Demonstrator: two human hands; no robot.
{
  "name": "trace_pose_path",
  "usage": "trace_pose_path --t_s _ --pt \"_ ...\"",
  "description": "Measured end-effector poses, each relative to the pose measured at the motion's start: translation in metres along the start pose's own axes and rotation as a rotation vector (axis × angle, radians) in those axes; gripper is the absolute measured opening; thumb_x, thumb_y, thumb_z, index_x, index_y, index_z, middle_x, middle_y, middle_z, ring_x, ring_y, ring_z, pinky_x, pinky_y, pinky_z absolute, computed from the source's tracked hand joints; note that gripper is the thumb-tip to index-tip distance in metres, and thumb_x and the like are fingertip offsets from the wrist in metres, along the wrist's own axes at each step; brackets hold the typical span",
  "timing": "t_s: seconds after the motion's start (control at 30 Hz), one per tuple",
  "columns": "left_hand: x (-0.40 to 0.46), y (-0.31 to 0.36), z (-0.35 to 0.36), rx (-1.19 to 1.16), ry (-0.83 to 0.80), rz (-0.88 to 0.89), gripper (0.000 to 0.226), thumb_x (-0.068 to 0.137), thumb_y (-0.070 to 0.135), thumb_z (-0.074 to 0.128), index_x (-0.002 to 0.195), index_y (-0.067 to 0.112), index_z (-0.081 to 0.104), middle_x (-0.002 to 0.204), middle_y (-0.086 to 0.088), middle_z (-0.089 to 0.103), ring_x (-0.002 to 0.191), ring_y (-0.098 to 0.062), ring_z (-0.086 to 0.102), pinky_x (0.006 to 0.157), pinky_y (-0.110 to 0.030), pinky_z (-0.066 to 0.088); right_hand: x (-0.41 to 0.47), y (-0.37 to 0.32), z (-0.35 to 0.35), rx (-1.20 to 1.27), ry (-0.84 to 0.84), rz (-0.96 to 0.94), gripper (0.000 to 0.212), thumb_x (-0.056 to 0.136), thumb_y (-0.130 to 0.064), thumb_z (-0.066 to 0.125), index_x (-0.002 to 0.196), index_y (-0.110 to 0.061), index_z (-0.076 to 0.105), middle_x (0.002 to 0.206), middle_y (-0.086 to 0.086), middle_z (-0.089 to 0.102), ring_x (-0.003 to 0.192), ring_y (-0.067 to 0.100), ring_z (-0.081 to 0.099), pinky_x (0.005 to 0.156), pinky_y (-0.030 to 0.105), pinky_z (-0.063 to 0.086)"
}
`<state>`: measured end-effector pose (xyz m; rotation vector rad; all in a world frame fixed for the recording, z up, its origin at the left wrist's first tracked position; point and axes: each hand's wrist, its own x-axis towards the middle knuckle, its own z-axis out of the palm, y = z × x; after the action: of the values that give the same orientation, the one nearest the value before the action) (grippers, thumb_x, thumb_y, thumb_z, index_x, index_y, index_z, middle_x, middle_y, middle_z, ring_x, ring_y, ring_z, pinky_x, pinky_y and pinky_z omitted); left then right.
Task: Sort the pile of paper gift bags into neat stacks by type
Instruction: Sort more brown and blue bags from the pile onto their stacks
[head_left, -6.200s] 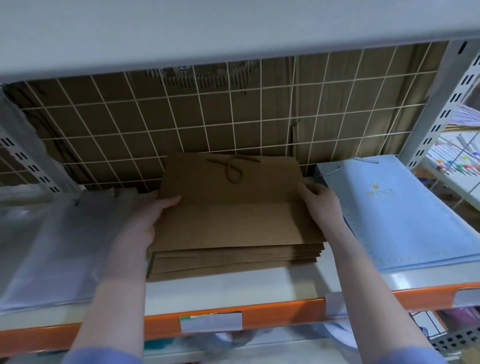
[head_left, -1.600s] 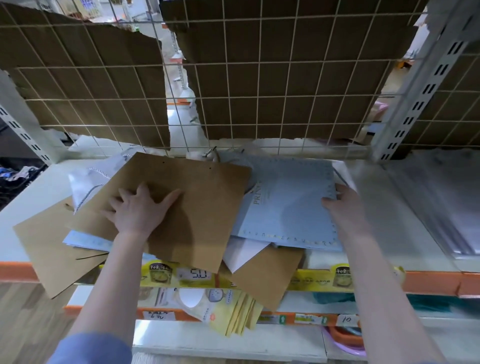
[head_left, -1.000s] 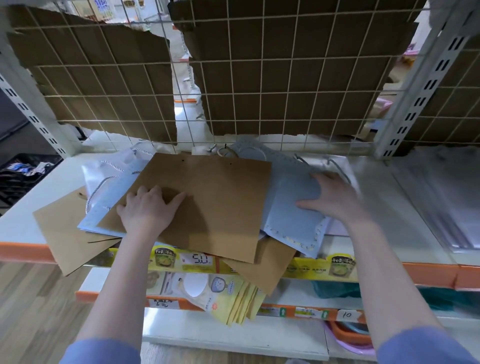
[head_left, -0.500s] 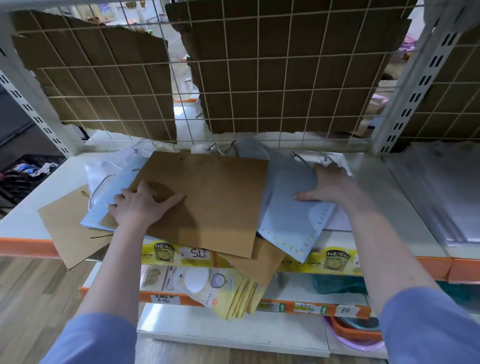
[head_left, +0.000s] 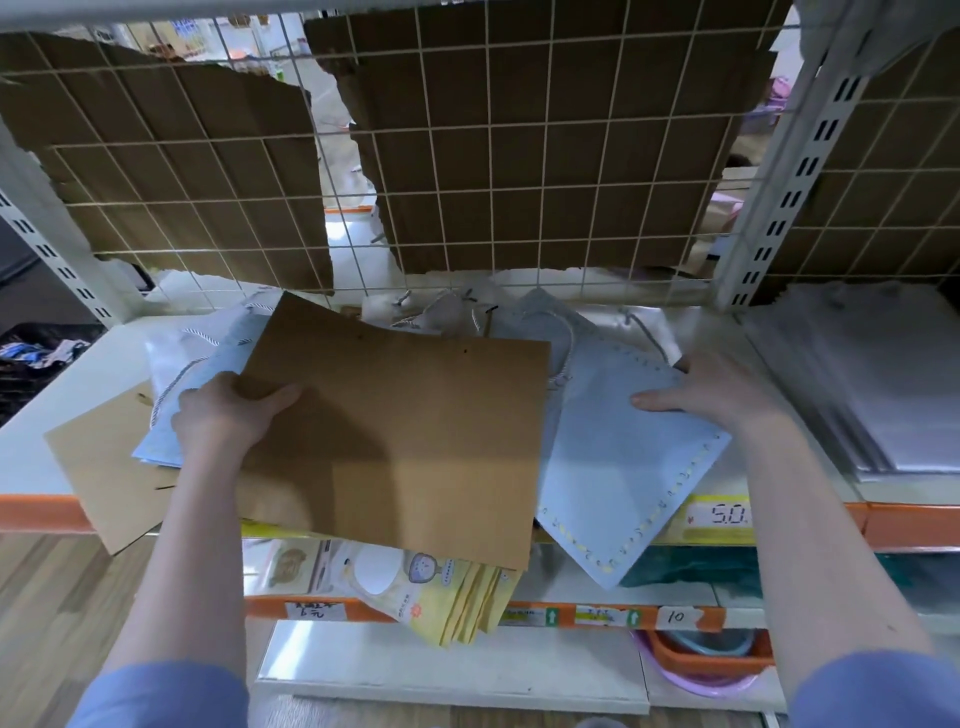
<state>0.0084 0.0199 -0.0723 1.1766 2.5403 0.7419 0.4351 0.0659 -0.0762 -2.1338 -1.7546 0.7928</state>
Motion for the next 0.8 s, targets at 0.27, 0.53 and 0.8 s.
trace_pose_path --t_s 0.27,0.53,0.8 --pt "-0.015 -0.003 -0.011 -0.258 0.043 -0.045 0.033 0.087 0.038 0.062 0.100 0.008 0.060 0.099 -0.015 0.058 0.101 -0.036 0.056 0.081 -0.040 0.043 -0.001 0.024 -0.007 0.263 0.235 0.128 0.040 0.071 -0.038 0.074 0.094 -0.006 0.064 0.086 0.011 0.065 0.072 0.028 0.062 0.070 0.038 0.051" --pt "-0.027 -0.002 -0.016 -0.764 0.024 -0.222 0.031 0.083 0.029 0.069 0.064 0.018 0.047 0.069 -0.002 0.050 0.067 -0.023 0.049 0.065 -0.031 0.042 -0.017 0.023 -0.003 0.360 0.396 0.192 0.026 0.076 -0.034 0.069 0.085 -0.012 0.058 0.086 0.010 0.059 0.078 0.029 0.057 0.074 0.037 0.047" --pt "-0.029 -0.004 -0.029 -0.865 -0.014 -0.257 0.023 0.079 0.034 0.071 0.077 0.020 0.053 0.069 -0.001 0.047 0.062 -0.017 0.045 0.057 -0.027 0.036 -0.026 0.029 0.010 0.488 0.407 0.183 0.033 0.077 -0.027 0.071 0.088 0.004 0.063 0.089 0.026 0.065 0.089 0.039 0.064 0.085 0.051 0.051"
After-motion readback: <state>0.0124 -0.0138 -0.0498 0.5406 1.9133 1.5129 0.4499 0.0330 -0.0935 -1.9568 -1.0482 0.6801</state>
